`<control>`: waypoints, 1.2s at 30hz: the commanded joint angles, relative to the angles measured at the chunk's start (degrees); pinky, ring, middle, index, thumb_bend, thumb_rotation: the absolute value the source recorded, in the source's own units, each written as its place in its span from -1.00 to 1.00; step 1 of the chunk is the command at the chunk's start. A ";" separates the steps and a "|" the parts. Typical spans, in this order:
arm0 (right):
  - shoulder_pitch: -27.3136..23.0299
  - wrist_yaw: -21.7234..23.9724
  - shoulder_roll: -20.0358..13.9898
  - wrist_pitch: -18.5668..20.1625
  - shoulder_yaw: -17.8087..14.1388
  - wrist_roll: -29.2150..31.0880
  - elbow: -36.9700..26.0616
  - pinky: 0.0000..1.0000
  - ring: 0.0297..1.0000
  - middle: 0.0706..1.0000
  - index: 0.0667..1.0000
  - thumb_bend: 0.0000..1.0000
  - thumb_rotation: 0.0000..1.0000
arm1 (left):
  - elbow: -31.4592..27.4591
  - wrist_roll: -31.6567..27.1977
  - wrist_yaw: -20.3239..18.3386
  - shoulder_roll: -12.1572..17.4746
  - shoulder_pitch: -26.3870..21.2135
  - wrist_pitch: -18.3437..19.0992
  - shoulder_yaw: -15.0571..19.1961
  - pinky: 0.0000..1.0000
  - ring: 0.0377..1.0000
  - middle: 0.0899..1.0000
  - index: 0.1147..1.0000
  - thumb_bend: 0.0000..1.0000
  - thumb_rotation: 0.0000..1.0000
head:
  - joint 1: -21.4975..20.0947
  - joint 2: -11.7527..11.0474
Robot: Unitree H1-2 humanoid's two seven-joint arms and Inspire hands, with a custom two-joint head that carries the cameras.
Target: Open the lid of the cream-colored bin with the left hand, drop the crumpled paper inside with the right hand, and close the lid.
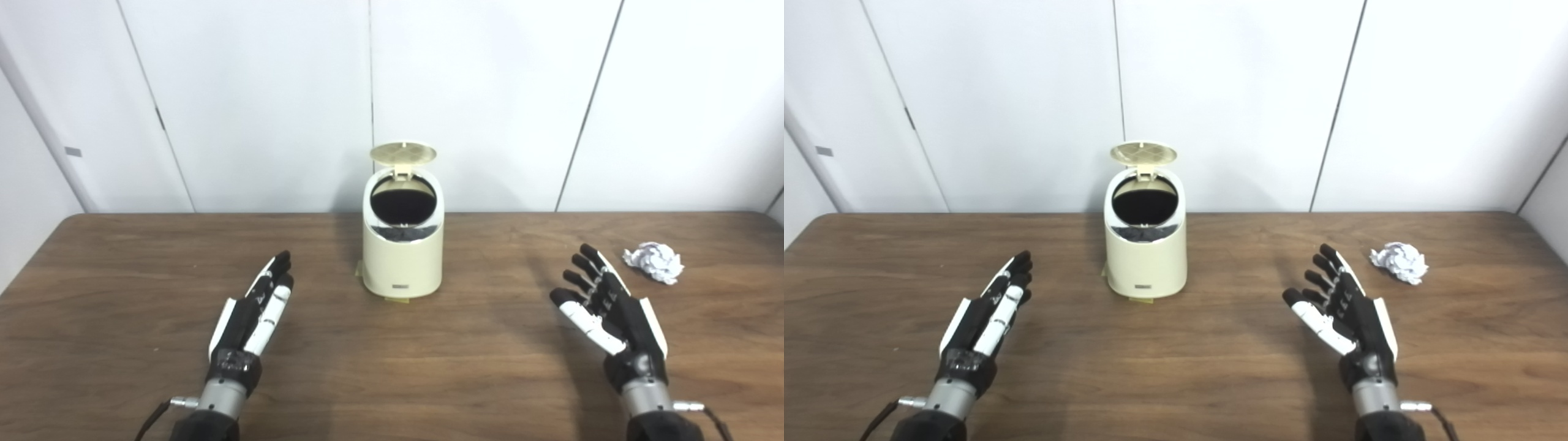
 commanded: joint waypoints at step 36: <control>-20.37 4.43 -22.85 22.69 1.94 -31.55 8.15 0.58 0.78 0.76 0.69 0.71 -0.89 | -1.01 -7.37 -0.92 5.81 -2.78 -1.25 0.54 0.99 0.97 0.95 1.00 -0.38 0.60 | -18.51 -1.80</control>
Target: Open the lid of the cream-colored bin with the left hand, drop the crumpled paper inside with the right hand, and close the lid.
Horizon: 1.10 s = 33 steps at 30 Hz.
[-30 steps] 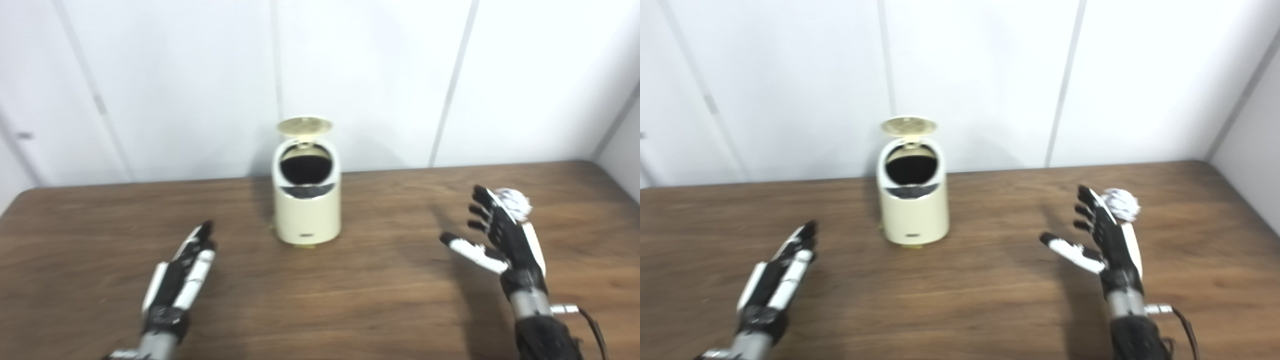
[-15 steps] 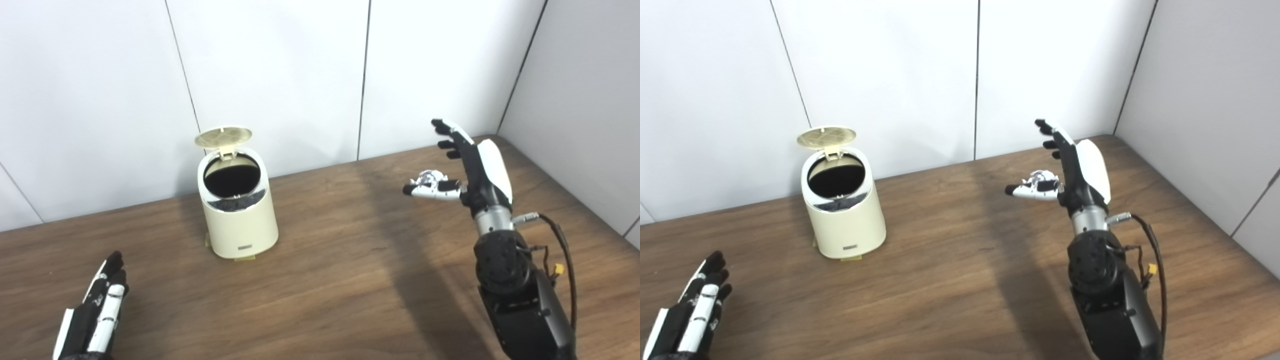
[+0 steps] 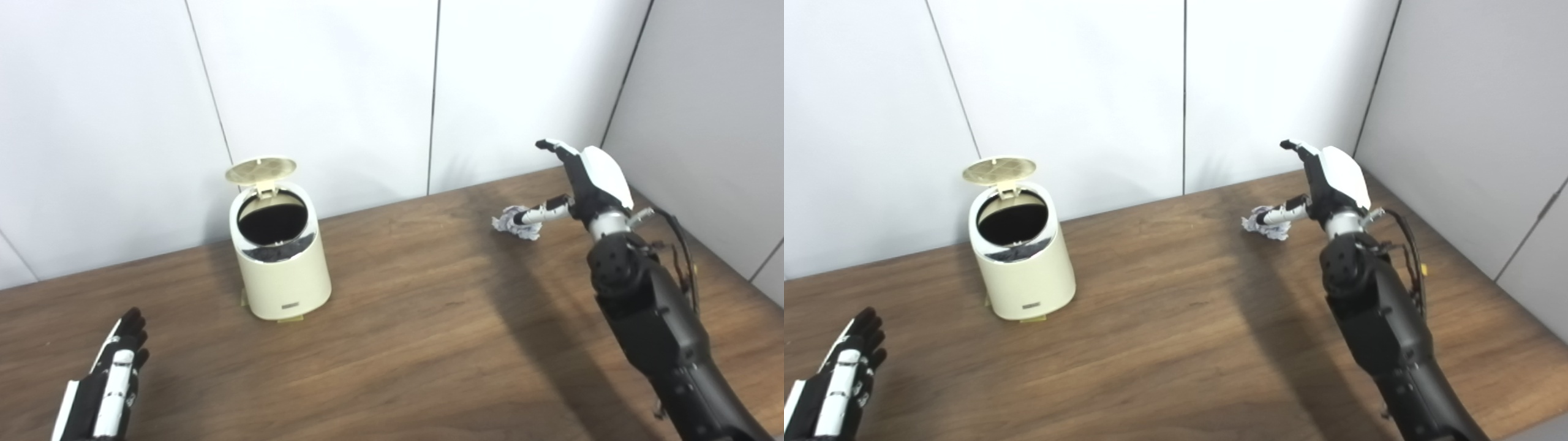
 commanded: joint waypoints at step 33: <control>-9.58 1.10 -2.23 -1.62 10.06 0.03 20.20 0.32 0.40 0.42 0.37 0.63 -1.00 | -7.48 -1.78 0.80 0.65 -1.16 3.14 0.13 1.00 0.99 1.00 1.00 -0.53 0.22 | 2.58 2.22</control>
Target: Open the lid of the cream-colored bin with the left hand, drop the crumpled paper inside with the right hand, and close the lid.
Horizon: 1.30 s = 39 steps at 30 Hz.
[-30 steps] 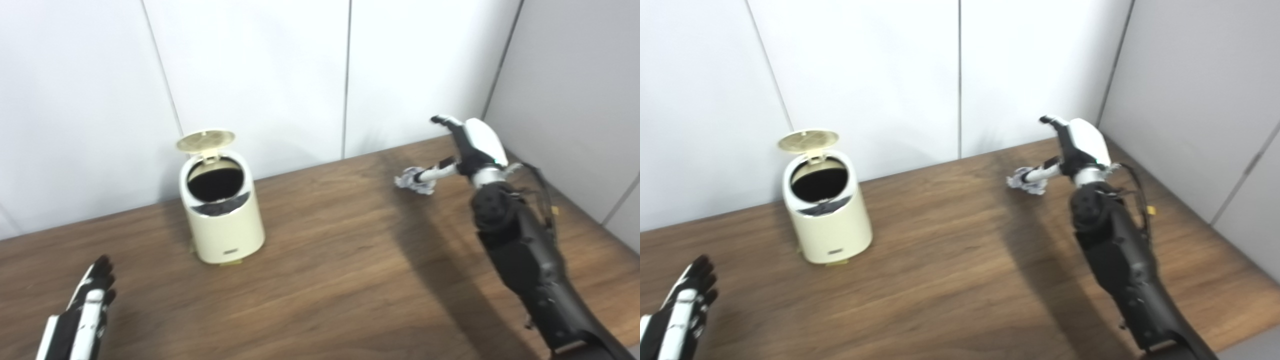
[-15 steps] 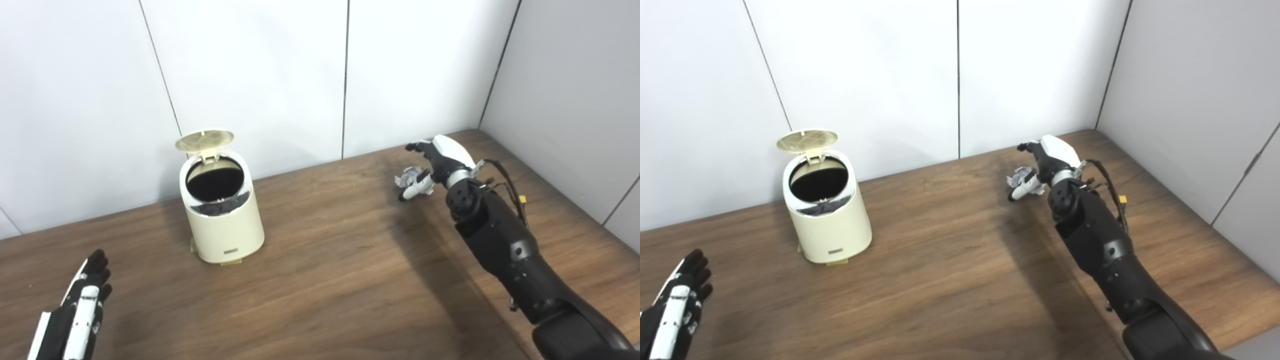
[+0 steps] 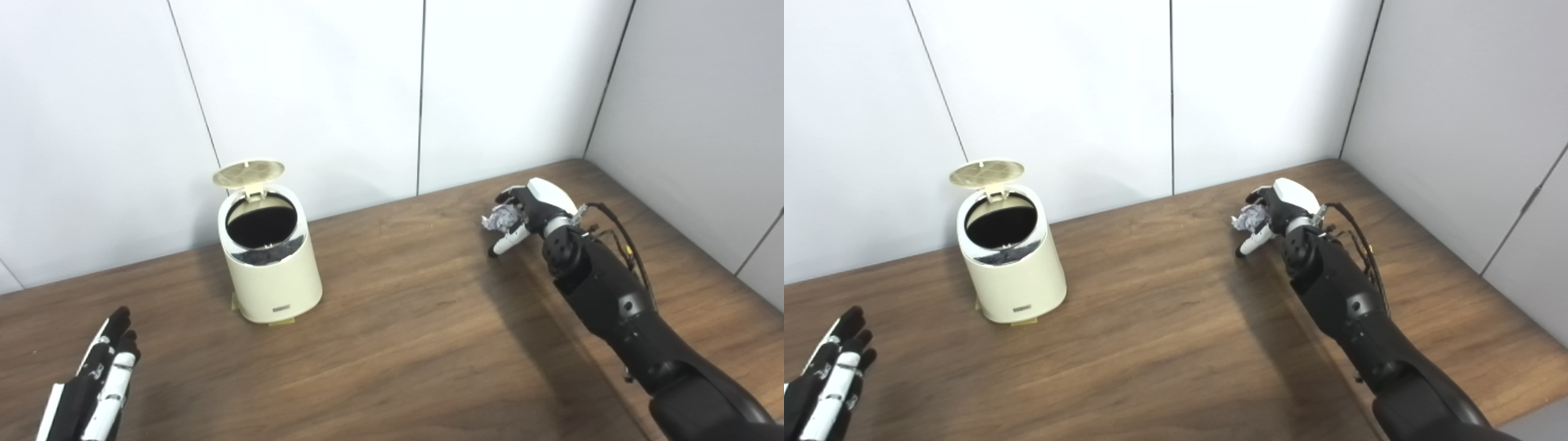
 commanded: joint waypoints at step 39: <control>7.04 -2.17 7.79 -13.27 5.38 -6.51 -43.22 -0.35 -0.25 -0.03 -0.07 -0.01 -1.00 | 2.19 4.18 0.49 -0.84 1.49 -6.91 -2.87 0.99 0.94 0.91 0.93 -0.11 0.28 | 17.20 -1.14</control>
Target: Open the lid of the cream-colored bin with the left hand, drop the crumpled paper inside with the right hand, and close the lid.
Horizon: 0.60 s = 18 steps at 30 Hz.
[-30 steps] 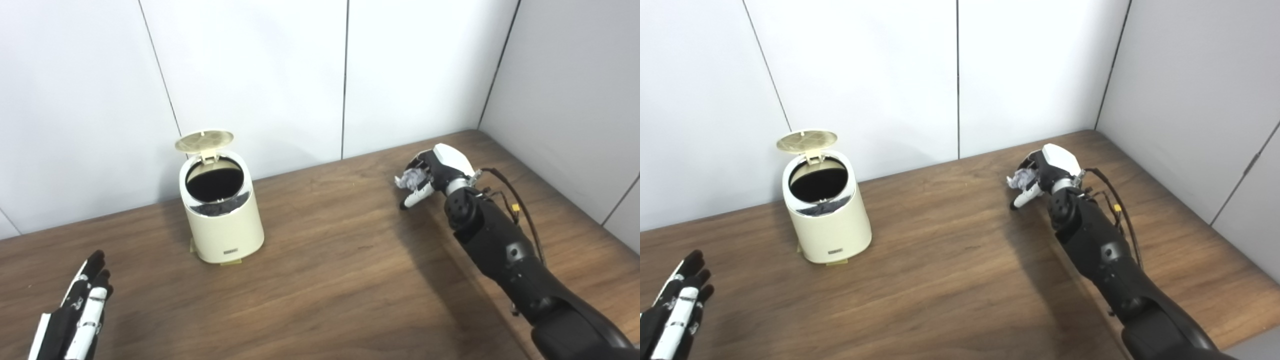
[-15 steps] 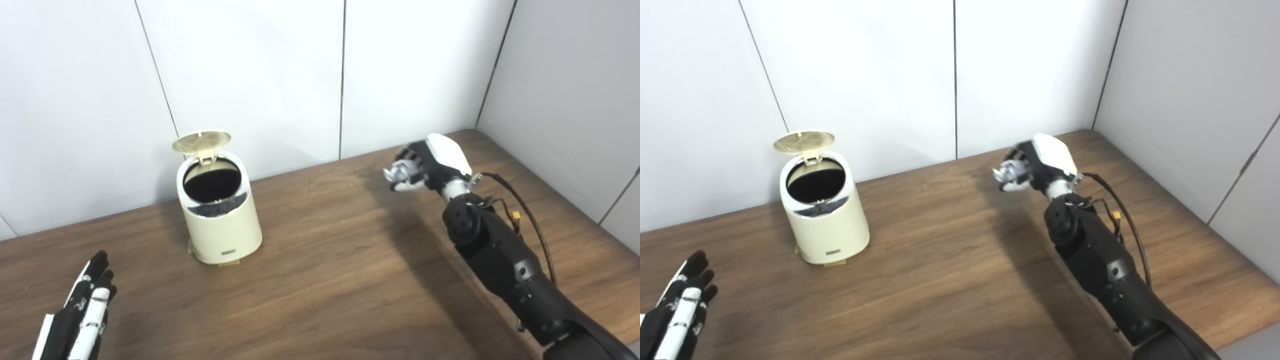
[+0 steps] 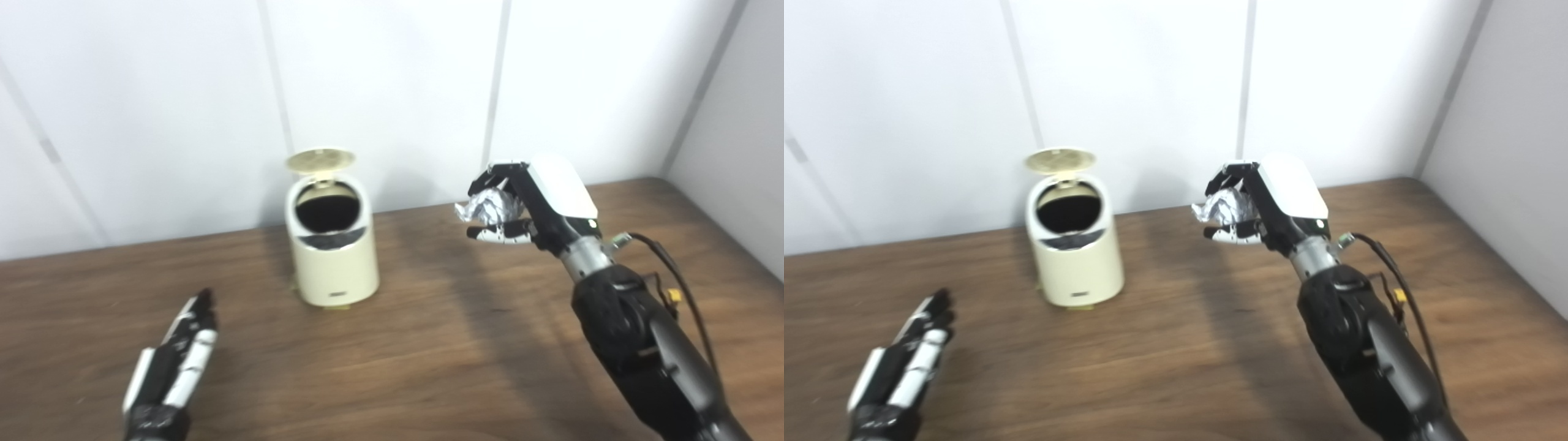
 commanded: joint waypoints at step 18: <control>-11.77 -0.52 12.33 -10.65 3.41 -1.43 8.33 -0.37 -0.23 -0.02 -0.03 -0.01 -1.00 | 0.96 5.02 2.11 -2.85 0.56 -4.07 -2.92 1.00 0.93 0.86 0.84 0.02 0.33 | 6.32 -2.02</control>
